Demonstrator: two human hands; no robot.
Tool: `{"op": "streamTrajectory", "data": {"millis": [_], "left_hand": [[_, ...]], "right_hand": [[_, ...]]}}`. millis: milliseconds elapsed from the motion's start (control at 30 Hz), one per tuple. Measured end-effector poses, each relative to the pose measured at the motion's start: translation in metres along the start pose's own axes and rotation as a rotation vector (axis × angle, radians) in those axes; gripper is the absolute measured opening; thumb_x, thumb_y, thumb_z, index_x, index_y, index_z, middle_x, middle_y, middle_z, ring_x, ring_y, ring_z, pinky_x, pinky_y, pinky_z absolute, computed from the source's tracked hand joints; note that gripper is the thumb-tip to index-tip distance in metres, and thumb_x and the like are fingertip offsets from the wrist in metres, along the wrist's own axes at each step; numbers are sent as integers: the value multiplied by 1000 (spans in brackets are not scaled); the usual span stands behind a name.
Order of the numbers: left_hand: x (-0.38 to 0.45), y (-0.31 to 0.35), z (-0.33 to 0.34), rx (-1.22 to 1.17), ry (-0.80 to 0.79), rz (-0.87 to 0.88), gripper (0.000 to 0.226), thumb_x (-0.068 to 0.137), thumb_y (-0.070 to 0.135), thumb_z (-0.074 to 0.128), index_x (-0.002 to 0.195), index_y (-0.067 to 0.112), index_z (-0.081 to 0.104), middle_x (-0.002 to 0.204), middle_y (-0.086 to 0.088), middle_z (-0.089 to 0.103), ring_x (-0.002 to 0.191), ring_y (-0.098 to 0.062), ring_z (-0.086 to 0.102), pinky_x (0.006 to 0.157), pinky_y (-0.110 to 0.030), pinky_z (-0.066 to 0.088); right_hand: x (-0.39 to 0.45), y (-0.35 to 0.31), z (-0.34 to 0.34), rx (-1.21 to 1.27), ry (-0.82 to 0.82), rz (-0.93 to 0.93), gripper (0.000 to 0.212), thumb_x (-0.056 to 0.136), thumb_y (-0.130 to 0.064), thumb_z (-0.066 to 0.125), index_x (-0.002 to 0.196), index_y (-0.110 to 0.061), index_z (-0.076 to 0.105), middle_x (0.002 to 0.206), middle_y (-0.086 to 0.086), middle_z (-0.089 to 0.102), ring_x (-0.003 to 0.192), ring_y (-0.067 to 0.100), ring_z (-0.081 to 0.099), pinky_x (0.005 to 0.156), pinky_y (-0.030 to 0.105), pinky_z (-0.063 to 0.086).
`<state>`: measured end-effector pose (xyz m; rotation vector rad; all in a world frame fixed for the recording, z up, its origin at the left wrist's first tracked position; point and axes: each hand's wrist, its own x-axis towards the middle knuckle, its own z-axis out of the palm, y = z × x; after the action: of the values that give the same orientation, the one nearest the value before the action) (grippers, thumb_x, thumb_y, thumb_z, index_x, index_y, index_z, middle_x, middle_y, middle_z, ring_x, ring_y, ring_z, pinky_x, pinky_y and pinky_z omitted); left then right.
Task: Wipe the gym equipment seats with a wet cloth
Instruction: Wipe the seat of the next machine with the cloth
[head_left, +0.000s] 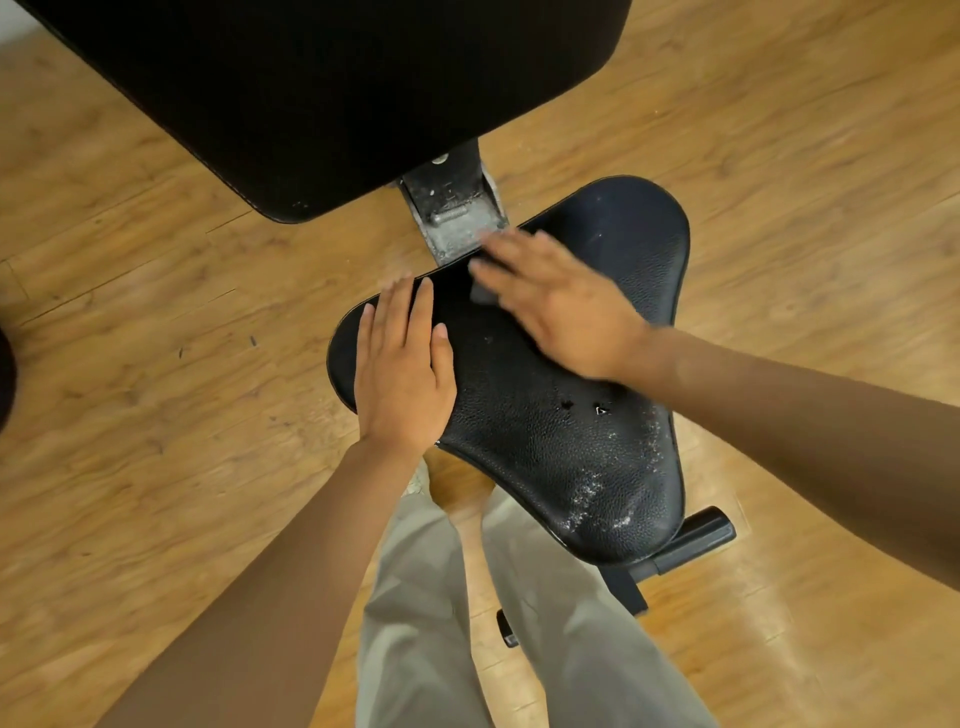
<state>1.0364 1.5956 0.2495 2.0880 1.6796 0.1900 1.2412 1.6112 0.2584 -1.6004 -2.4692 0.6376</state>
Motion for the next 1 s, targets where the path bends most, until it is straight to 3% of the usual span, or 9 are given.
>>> {"op": "streamTrajectory", "data": {"millis": [133,233,333,467,667,800,900,1000], "left_hand": [[1,6,1,-12,-36,25,53,104,32,27,153,12,34,161,-8,29,151,-21,17,123,-34,2],[1,10,5,10,-30,99,52,104,31,25,151,12,38,159,-10,33,150,-24,22,123,-39,8],[1,11,6,26,-20,89,52,104,30,25,150,12,40,158,-11,35,149,-25,25,123,-41,10],[1,10,6,20,-26,93,52,104,31,24,150,12,39,158,-11,34,149,-25,24,123,-41,10],[1,9,6,34,-36,100,53,104,31,23,151,11,39,158,-12,34,149,-25,23,123,-43,12],[1,6,5,66,-61,125,55,104,35,24,153,11,36,161,-5,30,151,-19,19,124,-42,9],[-1,4,8,97,-73,158,56,104,37,26,154,12,33,161,-2,28,151,-14,16,124,-43,8],[-1,5,9,109,-78,145,56,105,38,24,155,13,32,162,-1,26,151,-13,14,124,-41,6]], "right_hand": [[11,62,-30,44,93,403,46,103,-18,39,145,-3,48,159,21,28,148,39,26,122,46,13],[10,77,-39,74,115,555,45,106,-21,39,150,-8,43,163,15,21,151,34,19,125,41,9],[9,60,-29,9,128,518,49,102,-27,37,146,-10,49,161,17,28,148,38,25,123,46,13],[-3,15,-11,-6,110,245,47,100,-30,39,139,-12,58,151,18,45,140,41,39,118,51,25],[-19,17,-10,2,-3,-40,44,104,-27,38,144,-14,54,156,15,39,144,36,35,121,48,24],[-13,65,-25,8,55,242,49,103,-28,33,144,-8,51,157,21,34,144,43,33,119,50,17],[-11,82,-32,78,147,487,50,103,-25,34,148,-6,45,160,20,26,148,41,25,121,45,10],[-15,70,-24,66,210,563,50,103,-23,35,150,-6,40,162,20,23,149,41,22,122,48,10]]}}
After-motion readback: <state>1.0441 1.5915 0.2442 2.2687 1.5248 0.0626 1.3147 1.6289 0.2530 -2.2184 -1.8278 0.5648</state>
